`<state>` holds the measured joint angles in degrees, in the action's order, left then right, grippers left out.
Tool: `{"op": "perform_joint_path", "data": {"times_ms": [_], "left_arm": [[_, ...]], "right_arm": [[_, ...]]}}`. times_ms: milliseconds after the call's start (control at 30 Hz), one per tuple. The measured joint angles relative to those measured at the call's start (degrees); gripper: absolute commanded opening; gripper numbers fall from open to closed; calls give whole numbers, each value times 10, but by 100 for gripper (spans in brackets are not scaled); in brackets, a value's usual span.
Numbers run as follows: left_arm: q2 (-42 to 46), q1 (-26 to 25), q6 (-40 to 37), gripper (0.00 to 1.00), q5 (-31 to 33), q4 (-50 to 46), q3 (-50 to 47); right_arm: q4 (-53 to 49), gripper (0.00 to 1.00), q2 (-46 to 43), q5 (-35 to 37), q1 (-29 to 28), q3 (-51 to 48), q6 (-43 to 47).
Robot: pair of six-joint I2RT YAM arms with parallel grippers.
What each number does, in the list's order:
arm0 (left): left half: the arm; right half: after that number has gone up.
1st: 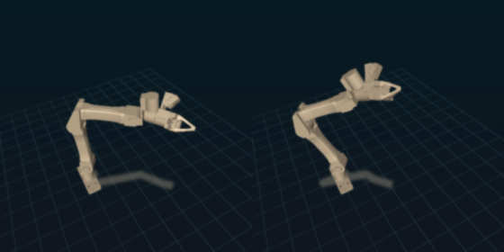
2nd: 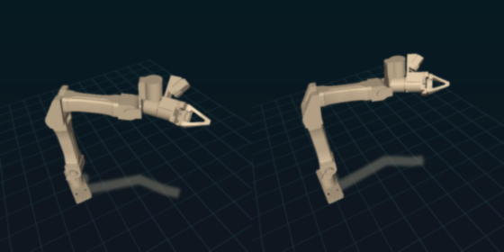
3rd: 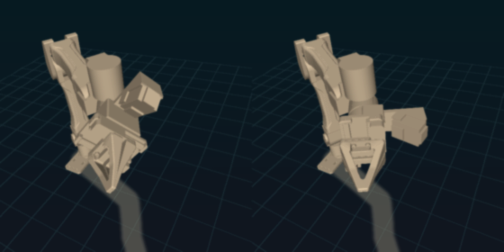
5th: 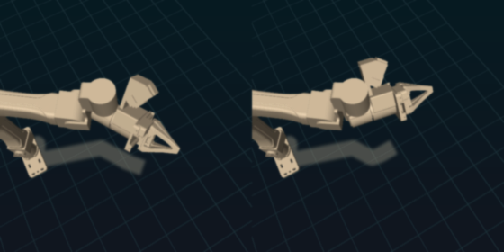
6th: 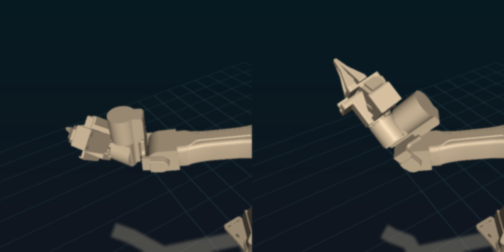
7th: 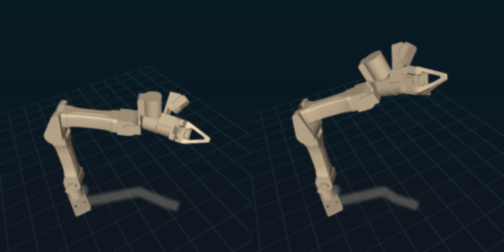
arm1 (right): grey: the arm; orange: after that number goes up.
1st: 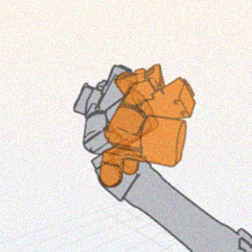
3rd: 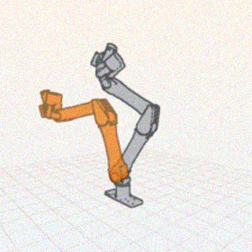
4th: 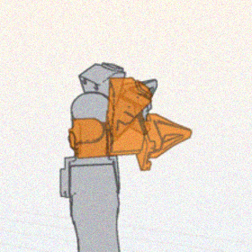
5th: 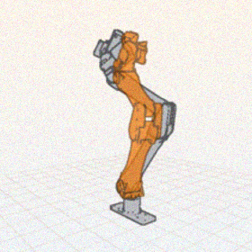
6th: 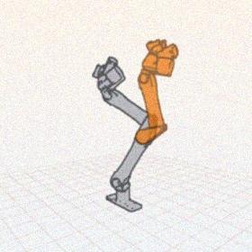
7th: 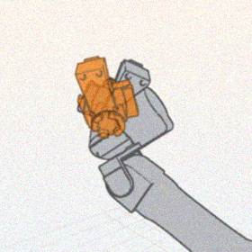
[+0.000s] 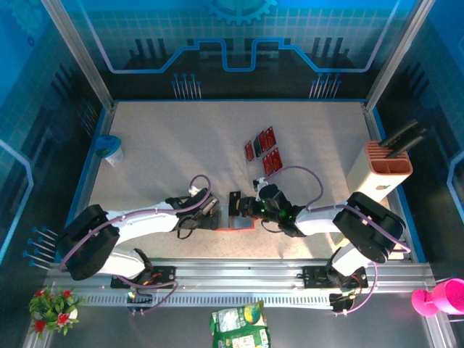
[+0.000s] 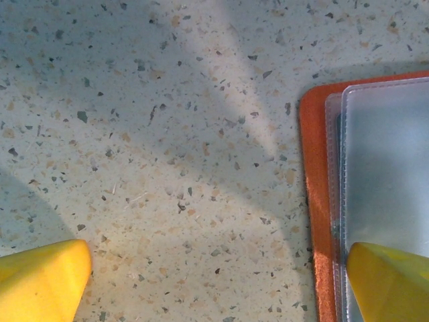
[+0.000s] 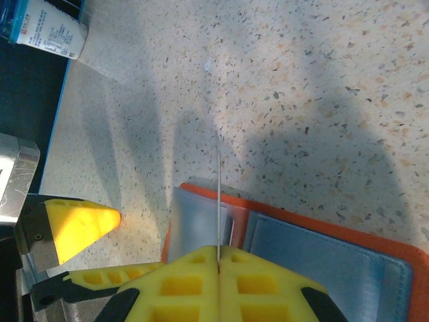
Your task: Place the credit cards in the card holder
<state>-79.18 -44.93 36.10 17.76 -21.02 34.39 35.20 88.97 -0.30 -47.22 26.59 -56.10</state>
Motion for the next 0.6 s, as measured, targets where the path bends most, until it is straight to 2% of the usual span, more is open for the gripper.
{"op": "perform_joint_path", "data": {"times_ms": [600], "left_arm": [[0,0,0,99,0,3,-1]], "right_arm": [[20,0,-1,-1,-7,-33,-20]]}}
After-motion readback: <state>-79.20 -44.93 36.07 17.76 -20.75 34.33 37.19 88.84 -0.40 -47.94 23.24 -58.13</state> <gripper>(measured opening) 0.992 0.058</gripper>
